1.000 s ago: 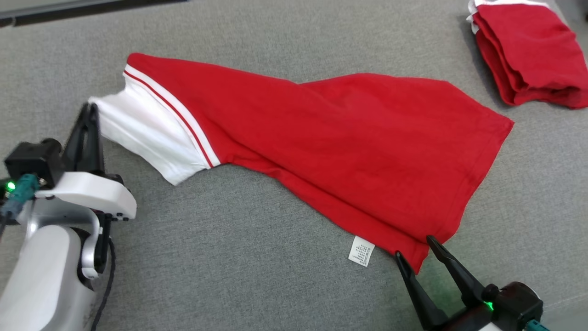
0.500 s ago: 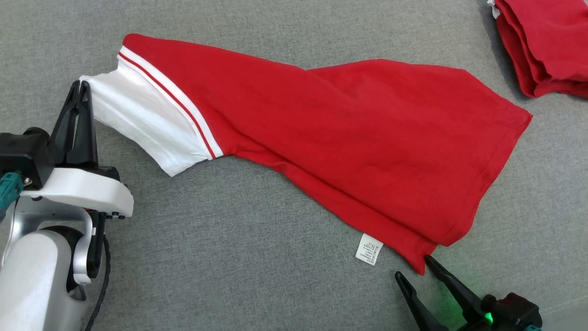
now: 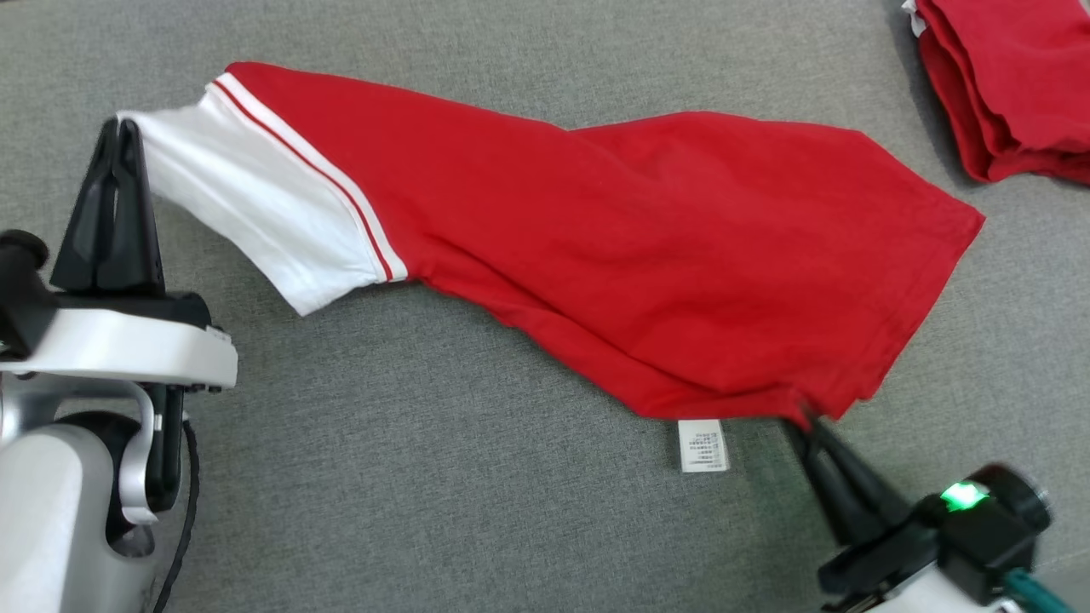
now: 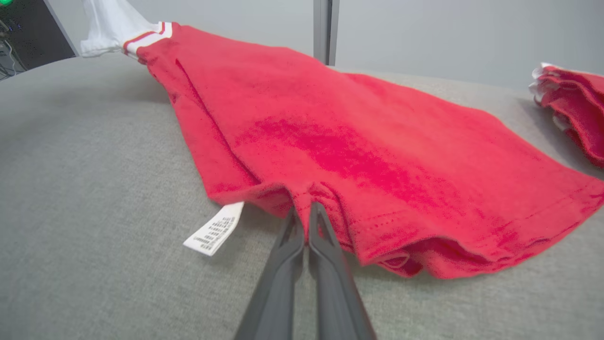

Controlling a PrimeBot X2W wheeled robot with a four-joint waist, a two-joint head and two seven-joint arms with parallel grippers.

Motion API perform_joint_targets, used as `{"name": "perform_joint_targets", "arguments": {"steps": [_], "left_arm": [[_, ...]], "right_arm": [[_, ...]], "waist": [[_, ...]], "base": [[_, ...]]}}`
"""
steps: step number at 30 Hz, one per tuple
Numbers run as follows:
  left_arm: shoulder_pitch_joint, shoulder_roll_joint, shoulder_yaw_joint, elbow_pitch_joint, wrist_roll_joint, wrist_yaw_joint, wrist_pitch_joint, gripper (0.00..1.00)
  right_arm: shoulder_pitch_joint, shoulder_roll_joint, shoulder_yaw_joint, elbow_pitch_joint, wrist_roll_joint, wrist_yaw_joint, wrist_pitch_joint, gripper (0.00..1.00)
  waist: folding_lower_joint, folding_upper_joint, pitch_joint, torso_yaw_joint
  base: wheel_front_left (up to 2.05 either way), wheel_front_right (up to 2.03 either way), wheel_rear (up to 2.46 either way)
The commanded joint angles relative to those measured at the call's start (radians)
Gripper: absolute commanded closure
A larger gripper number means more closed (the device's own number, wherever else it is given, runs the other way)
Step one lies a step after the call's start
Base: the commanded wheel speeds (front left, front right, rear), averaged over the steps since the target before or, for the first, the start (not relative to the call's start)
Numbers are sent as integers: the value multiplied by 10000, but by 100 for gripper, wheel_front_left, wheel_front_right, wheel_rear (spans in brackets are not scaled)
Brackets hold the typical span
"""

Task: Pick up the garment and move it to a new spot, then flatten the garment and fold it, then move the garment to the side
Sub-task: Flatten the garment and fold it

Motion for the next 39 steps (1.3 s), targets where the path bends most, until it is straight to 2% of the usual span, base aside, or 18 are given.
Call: {"name": "perform_joint_targets", "arguments": {"steps": [1,2,3,6,9,12,16,20,23,25,26,31,36,39], "left_arm": [[-237,-67,114,-215,-217,-41,-103,100],[-319,-99,159,-365,-353,-92,-120,100],[-597,-154,261,-682,-674,-241,-130,100],[-1319,-153,410,-1196,-1215,-518,102,100],[-2373,75,555,-1478,-1649,-758,640,100],[-3868,349,636,-1111,-1982,-1076,1106,100],[-6134,410,467,387,-2443,-1676,1437,100],[-8724,479,-12,2278,-2076,-2169,1397,100],[-10672,552,-498,3905,-1406,-2507,1058,100],[-11934,558,-869,4842,-849,-2685,616,100],[-11934,558,-869,4842,-849,-2685,616,100],[-14315,430,-1652,6757,316,-2998,-1100,100],[-15626,75,-1803,7917,522,-3124,-2668,100],[-15155,-56,-1711,8142,167,-3266,-3009,100]], "right_arm": [[-48,-42,-221,-529,-134,-25,-5,100],[-50,-109,-467,-984,-322,-25,-5,100],[-101,-205,-958,-1948,-627,-25,-3,100],[-424,-536,-1564,-3241,-956,-23,-3,100],[-1163,-1520,-1859,-3873,-1241,-25,-3,100],[-2425,-2630,-2061,-3404,-1364,-25,-3,100],[-4877,-3735,-1648,-2191,-721,-25,349,100],[-7922,-4127,-526,-688,-44,-25,1166,100],[-10315,-4034,597,553,120,-25,1306,100],[-11798,-3740,1108,1502,5,-25,1164,100],[-11798,-3740,1108,1502,5,-25,1164,100],[-14562,-2893,1435,3802,-981,-25,347,100],[-15907,-2528,1145,4751,-2069,-25,-15,100],[-15538,-2527,960,4295,-2394,-25,-12,100]], "waist": [[0,0,-103,4],[0,0,-183,10],[0,0,-383,32],[0,0,-727,68],[0,0,-983,90],[0,0,-1069,190],[0,0,-844,433],[0,0,-178,642],[0,0,441,696],[0,0,842,665],[0,0,842,665],[0,0,1522,593],[0,0,2203,829],[0,0,2453,1090]], "base": [[0,0,0],[0,0,0],[0,0,0],[0,0,0],[0,0,0],[0,0,0],[0,0,0],[0,0,0],[0,0,0],[0,0,0],[0,0,0],[0,0,0],[0,0,0],[0,0,0]]}}
